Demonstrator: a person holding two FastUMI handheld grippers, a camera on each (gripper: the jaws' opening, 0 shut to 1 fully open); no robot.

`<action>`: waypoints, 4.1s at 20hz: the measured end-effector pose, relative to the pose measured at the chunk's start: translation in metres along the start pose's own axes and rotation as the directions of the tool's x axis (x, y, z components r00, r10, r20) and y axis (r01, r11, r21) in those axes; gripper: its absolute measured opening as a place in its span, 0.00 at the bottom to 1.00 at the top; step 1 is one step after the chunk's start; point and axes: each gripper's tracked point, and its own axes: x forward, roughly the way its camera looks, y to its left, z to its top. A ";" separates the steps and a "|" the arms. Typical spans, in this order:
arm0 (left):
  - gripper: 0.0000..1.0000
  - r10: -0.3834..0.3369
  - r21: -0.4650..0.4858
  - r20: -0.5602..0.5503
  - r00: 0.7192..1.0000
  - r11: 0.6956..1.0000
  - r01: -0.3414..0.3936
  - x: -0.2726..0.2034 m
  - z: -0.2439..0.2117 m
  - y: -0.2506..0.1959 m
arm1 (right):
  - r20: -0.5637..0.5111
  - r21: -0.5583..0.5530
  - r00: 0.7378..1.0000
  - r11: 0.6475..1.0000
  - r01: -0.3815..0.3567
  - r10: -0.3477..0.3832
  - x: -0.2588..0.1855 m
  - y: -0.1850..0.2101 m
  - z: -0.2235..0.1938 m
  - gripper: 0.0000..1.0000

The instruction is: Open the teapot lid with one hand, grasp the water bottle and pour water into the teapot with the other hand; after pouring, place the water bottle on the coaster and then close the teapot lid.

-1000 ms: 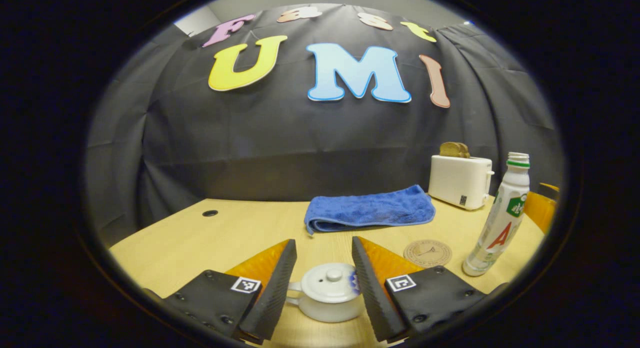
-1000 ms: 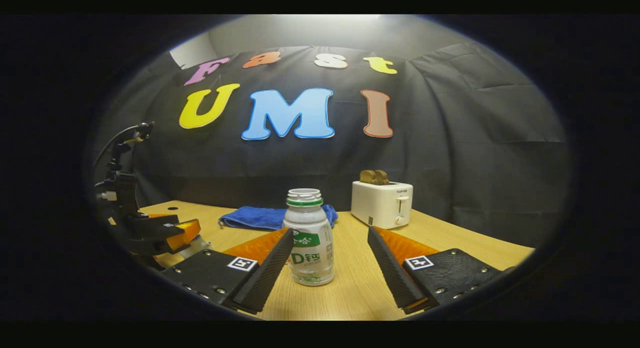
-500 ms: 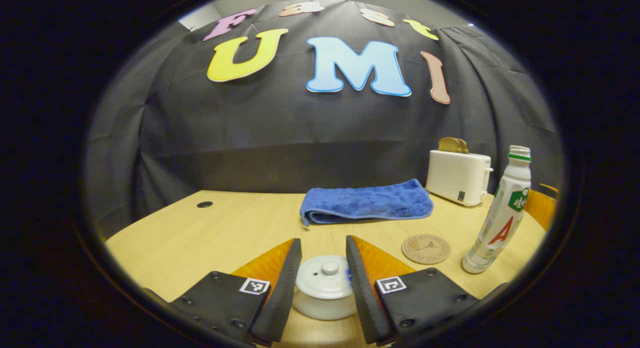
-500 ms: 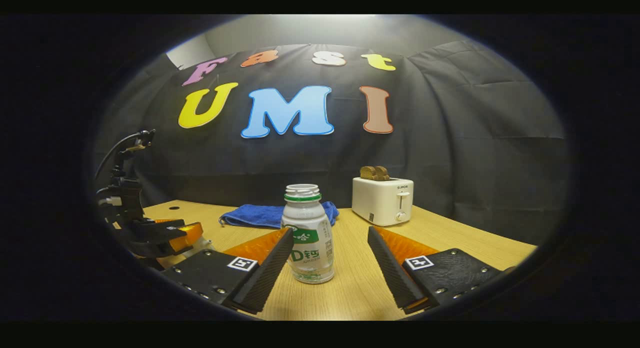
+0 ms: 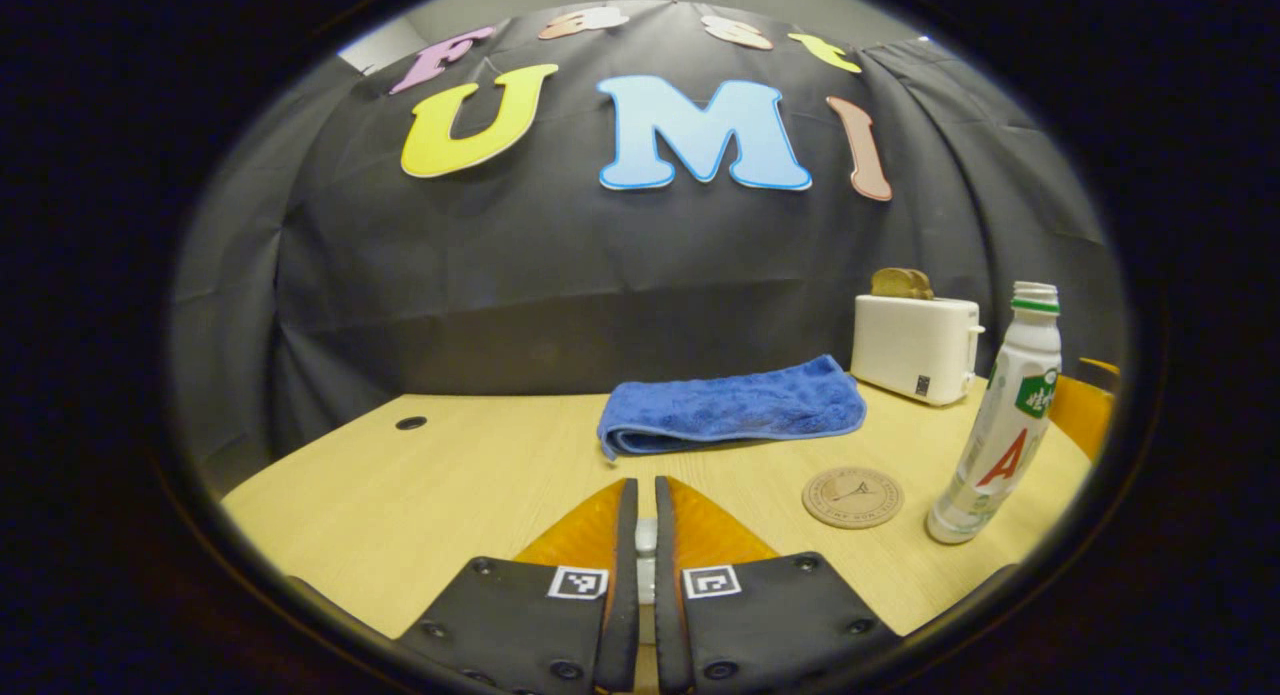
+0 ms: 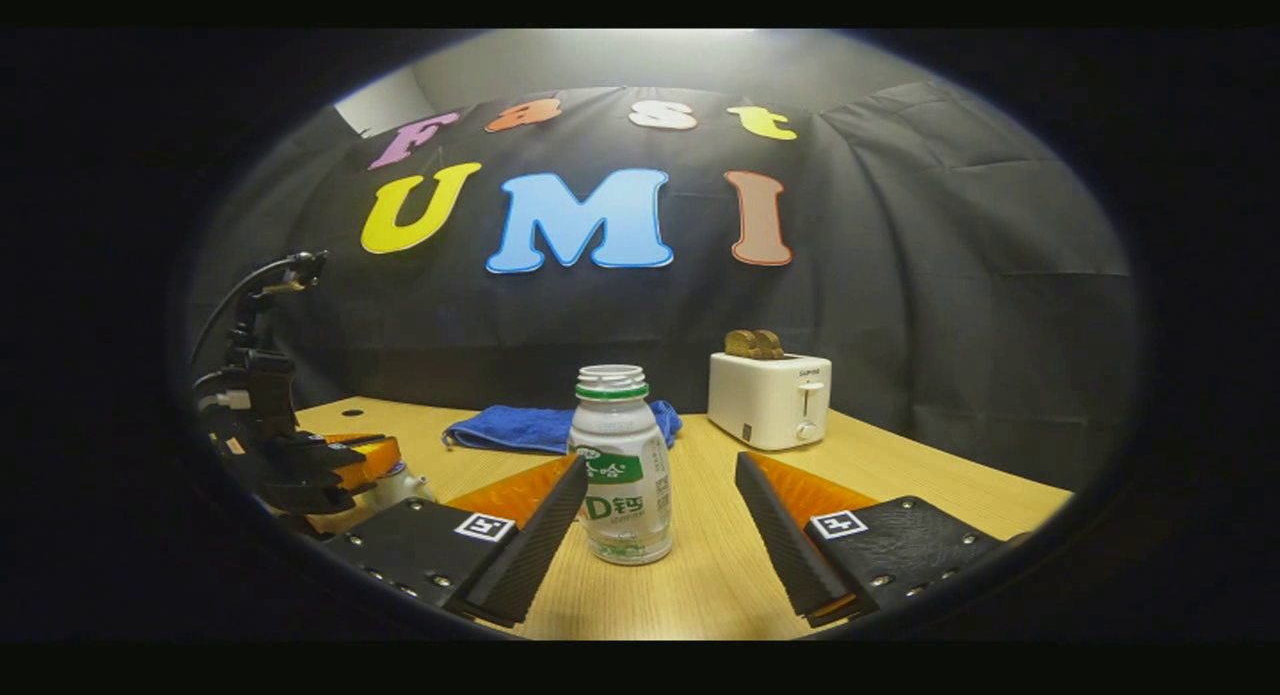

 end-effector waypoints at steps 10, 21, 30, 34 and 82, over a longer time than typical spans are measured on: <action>0.17 0.011 -0.082 0.095 0.995 0.997 -0.003 -0.021 0.037 0.021 | -0.033 0.000 0.998 0.999 -0.048 0.048 0.006 0.011 -0.010 0.92; 0.13 0.061 -0.126 0.083 0.995 0.991 -0.050 -0.028 0.031 0.054 | -0.114 -0.040 0.989 0.994 -0.098 0.093 0.035 0.023 -0.038 0.92; 0.17 0.083 -0.138 0.077 0.994 0.988 -0.071 -0.036 0.029 0.073 | -0.168 -0.070 0.983 0.994 -0.085 0.073 0.049 0.026 -0.053 0.86; 0.13 0.087 -0.154 0.089 0.992 0.985 -0.073 -0.041 0.034 0.080 | -0.176 -0.124 0.982 0.988 -0.094 0.072 0.047 0.029 -0.049 0.81; 0.17 0.267 -0.188 0.061 0.962 0.950 -0.251 -0.059 0.022 0.164 | 0.002 -0.996 0.980 -0.084 0.019 0.197 0.086 0.132 -0.004 0.81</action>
